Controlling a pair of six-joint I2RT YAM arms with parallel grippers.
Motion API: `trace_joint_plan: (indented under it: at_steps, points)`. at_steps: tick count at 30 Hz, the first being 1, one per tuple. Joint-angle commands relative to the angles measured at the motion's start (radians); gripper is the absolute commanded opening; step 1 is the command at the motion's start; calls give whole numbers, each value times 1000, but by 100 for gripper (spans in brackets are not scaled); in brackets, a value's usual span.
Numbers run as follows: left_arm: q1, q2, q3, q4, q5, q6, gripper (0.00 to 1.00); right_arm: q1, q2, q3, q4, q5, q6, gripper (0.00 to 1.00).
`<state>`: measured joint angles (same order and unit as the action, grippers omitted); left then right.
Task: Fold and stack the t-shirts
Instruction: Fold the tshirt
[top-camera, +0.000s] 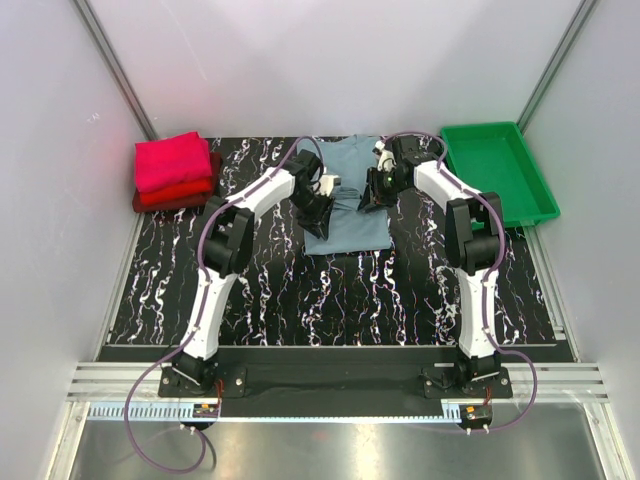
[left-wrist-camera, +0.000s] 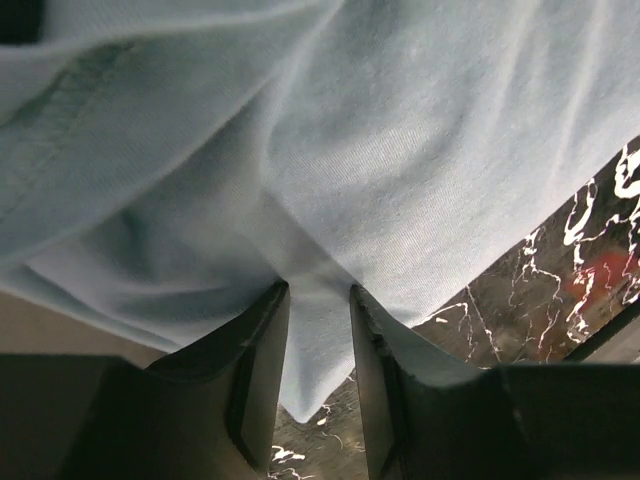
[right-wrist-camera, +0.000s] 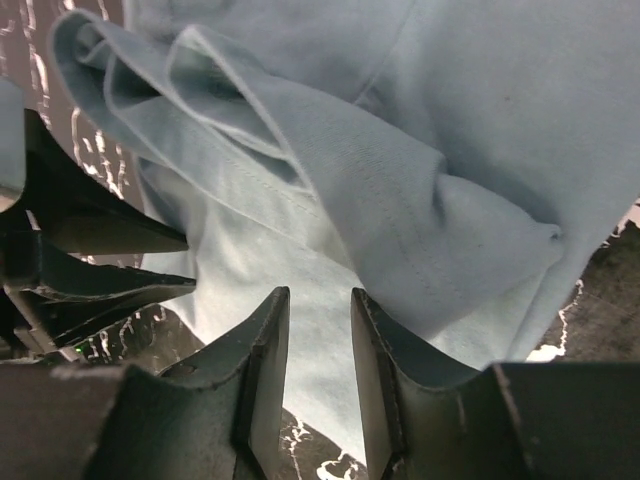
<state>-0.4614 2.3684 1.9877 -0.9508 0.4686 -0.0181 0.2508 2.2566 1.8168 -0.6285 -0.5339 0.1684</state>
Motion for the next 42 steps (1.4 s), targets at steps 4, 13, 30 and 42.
trace_joint_plan:
  at_steps: [4,13,30,42]
  points:
    - [1,20,45,26,1,-9,37,8,-78,33,-16,-46,25,37]
    - [1,17,39,24,-8,-14,37,42,-80,-44,-5,-38,26,36]
    - [1,-40,-23,26,-44,6,37,45,158,309,84,181,-29,40]
    - [-6,-83,-46,23,-77,12,37,45,64,386,201,218,-49,43]
